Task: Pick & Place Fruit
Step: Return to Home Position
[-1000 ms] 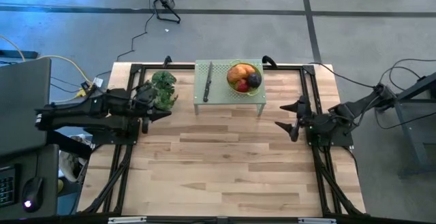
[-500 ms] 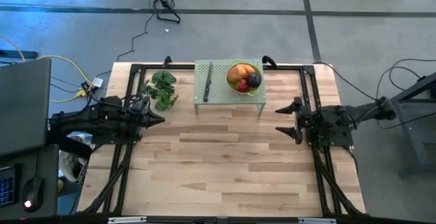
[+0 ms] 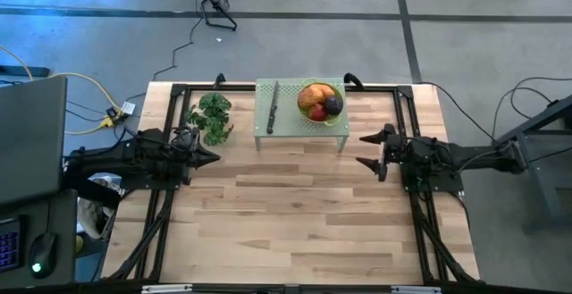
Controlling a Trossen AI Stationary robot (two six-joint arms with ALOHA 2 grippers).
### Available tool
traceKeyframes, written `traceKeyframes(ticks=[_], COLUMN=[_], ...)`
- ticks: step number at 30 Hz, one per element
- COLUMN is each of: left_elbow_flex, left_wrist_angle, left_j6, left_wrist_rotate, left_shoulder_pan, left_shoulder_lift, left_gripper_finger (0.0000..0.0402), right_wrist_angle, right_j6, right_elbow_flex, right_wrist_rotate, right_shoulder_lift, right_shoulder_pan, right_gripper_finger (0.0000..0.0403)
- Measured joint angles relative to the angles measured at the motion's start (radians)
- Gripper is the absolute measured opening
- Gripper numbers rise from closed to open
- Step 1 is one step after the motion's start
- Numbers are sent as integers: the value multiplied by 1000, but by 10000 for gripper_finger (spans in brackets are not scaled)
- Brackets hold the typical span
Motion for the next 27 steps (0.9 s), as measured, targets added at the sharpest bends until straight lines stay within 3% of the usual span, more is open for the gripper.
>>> traceKeyframes(ticks=[14,18,27], left_elbow_flex=[-126,-152,-161], left_wrist_angle=[168,219,263], left_j6=[-5,-13,-26], left_wrist_rotate=[-8,-52,-52], left_shoulder_pan=[1,0,0], left_shoulder_lift=[0,1,0], left_gripper_finger=[3,3,3], right_wrist_angle=[28,75,118], right_j6=[9,-5,-12], right_elbow_flex=[-59,-79,-93], right_wrist_rotate=[-12,-13,-45], right_shoulder_lift=[-83,-133,-165], right_shoulder_pan=[-43,-43,-42], right_gripper_finger=[350,350,350])
